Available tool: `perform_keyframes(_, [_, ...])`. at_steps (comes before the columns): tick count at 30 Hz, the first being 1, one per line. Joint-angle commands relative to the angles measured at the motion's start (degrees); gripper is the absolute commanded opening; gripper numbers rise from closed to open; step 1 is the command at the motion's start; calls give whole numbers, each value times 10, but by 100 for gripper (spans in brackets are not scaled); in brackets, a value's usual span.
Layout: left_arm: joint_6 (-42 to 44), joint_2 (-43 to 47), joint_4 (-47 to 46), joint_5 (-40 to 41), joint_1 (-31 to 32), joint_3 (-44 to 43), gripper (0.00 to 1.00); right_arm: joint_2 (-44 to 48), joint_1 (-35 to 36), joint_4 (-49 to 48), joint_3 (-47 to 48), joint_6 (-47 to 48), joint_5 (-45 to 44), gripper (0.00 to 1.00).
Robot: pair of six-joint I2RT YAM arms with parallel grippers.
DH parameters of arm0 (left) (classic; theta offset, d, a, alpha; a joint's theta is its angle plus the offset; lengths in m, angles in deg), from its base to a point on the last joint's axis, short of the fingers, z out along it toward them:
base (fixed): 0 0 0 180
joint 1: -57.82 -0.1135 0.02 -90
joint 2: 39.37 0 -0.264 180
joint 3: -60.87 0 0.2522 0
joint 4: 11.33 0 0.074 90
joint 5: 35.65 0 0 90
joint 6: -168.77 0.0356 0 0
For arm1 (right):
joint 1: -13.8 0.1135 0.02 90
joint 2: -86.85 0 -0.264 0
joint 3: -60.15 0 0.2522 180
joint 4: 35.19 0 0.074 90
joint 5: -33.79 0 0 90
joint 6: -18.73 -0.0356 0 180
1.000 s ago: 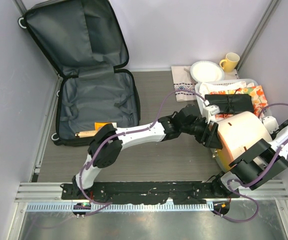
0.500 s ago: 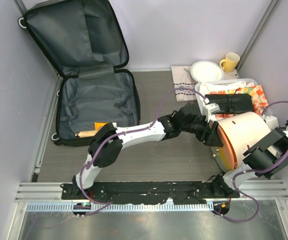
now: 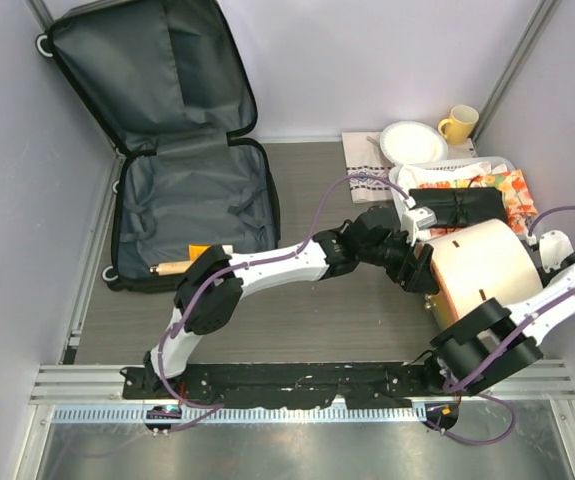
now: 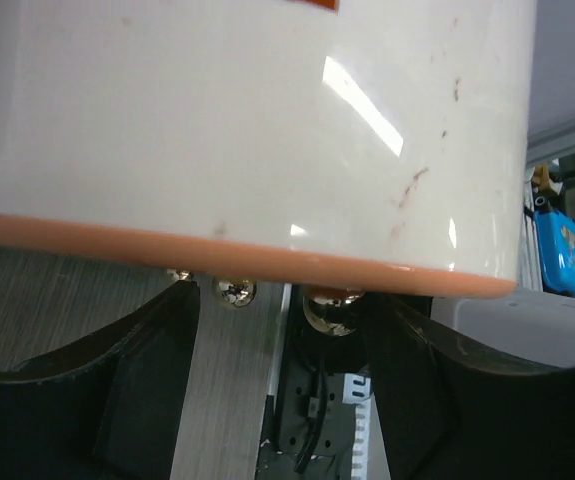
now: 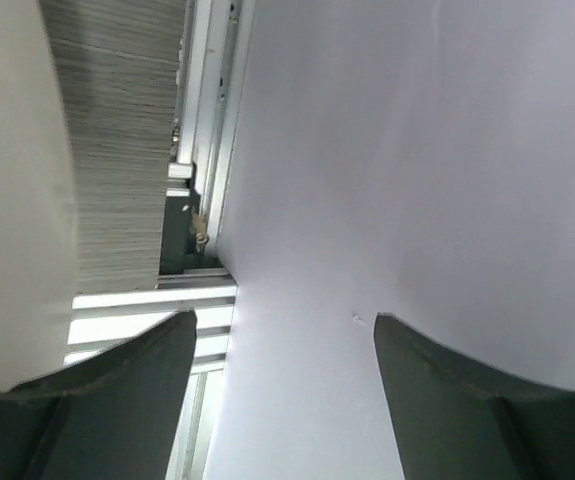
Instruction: Open, take out, and arrange the luggage
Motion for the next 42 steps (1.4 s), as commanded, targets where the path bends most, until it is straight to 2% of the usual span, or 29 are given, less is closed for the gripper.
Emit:
perform_keyframes(1, [19,-56,-38,101,-26,-104,69,47,10,239,-98,68,-40,81])
perform_keyframes(4, [11,-91,-36,108,-27,-153,68,-3,9,231,-73,33,-42,81])
perform_keyframes(5, [10,-94,-37,110,-27,-156,68,-22,7,245,-35,25,-34,81])
perform_keyframes(8, [3,-86,-51,103,-27,-149,68,-102,6,303,38,19,4,80])
perform_keyframes(11, [-3,-71,-49,85,-27,-136,68,-134,14,325,41,20,27,79])
perform_keyframes(14, [-2,-44,-45,82,-24,-112,68,-97,22,324,-7,56,29,79])
perform_keyframes(20, [8,42,-29,89,-32,4,70,25,87,323,-92,76,25,79])
perform_keyframes(27, [27,179,30,74,-94,171,72,70,145,324,-125,31,37,79])
perform_keyframes(32, [40,270,57,32,-129,266,72,94,235,324,-141,-9,62,76])
perform_keyframes(37, [56,298,49,5,-133,299,72,101,304,324,-123,-48,91,77])
perform_keyframes(42, [57,262,56,-9,-146,252,72,82,366,317,-92,-115,121,78])
